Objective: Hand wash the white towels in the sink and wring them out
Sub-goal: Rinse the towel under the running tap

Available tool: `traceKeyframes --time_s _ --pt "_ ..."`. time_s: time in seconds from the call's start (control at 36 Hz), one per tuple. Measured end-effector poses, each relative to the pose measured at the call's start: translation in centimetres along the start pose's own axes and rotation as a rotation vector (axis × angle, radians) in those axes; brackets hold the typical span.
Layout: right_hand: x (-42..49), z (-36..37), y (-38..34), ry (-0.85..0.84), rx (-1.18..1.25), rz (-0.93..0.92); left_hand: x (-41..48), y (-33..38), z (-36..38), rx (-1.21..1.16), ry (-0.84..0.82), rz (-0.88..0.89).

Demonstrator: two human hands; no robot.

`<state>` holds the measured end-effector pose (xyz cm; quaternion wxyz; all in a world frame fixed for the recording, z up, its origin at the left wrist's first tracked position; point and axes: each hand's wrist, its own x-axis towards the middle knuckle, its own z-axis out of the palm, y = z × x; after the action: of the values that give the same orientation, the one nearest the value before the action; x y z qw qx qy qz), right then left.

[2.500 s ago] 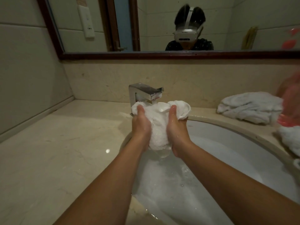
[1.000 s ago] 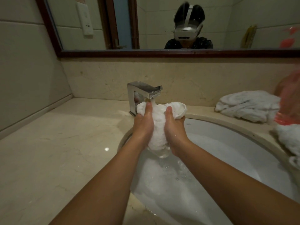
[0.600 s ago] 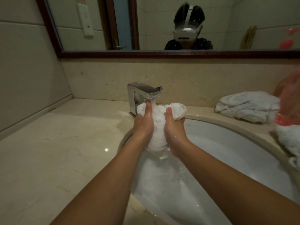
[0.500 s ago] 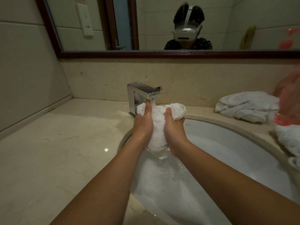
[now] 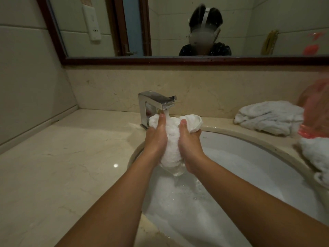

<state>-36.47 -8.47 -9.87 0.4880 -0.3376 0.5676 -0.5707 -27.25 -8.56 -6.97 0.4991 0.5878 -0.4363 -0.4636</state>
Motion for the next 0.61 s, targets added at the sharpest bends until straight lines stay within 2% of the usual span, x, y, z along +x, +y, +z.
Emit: traceKeyframes --time_s 0.61 --pt "-0.03 -0.11 0.05 -0.006 -0.018 -0.033 -0.10 0.04 0.06 -0.005 -0.007 -0.026"
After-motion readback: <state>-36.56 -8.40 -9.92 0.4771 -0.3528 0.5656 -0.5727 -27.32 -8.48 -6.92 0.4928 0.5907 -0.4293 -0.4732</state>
